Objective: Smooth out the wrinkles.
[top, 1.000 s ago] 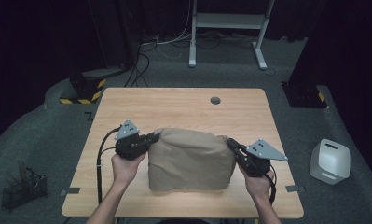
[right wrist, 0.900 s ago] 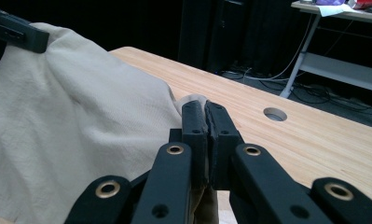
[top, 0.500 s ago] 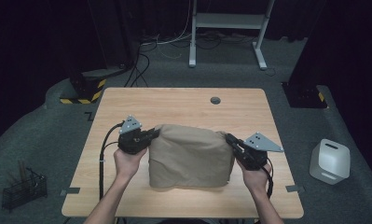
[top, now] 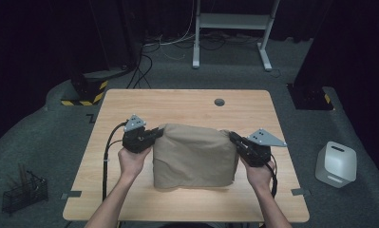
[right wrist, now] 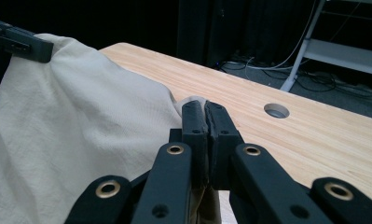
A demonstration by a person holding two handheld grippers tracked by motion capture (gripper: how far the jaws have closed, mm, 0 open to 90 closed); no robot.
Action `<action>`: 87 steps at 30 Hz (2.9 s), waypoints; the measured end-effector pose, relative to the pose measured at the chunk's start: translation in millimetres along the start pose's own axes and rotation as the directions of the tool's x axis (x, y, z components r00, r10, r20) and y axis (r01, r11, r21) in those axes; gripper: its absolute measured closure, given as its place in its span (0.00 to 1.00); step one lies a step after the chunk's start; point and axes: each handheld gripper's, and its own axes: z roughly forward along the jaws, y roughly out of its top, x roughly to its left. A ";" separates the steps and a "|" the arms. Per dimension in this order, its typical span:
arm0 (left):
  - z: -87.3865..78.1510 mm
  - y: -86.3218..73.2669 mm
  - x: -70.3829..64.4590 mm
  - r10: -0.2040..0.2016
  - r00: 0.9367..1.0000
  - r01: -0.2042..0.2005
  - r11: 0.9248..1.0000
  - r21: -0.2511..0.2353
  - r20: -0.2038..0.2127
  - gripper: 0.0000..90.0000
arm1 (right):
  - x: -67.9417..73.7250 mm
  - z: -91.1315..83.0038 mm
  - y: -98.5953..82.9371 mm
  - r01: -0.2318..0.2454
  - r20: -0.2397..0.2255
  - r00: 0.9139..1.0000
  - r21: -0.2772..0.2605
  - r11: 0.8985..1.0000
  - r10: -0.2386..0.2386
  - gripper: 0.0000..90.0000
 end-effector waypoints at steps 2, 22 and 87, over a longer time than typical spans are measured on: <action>1.7 1.5 -0.1 0.001 1.000 -0.001 1.000 -0.001 -0.002 0.94 | -1.0 1.6 0.4 0.001 0.003 1.000 0.003 1.000 -0.001 0.97; 28.8 4.7 13.5 -0.025 0.999 0.026 0.999 0.042 -0.028 0.94 | -17.0 26.5 -1.8 -0.063 0.022 0.998 0.050 0.997 0.062 0.97; 113.4 -47.0 33.7 0.014 0.993 0.022 0.956 0.293 -0.121 0.93 | -38.5 129.5 -80.3 -0.069 0.118 0.992 0.315 0.947 0.033 0.97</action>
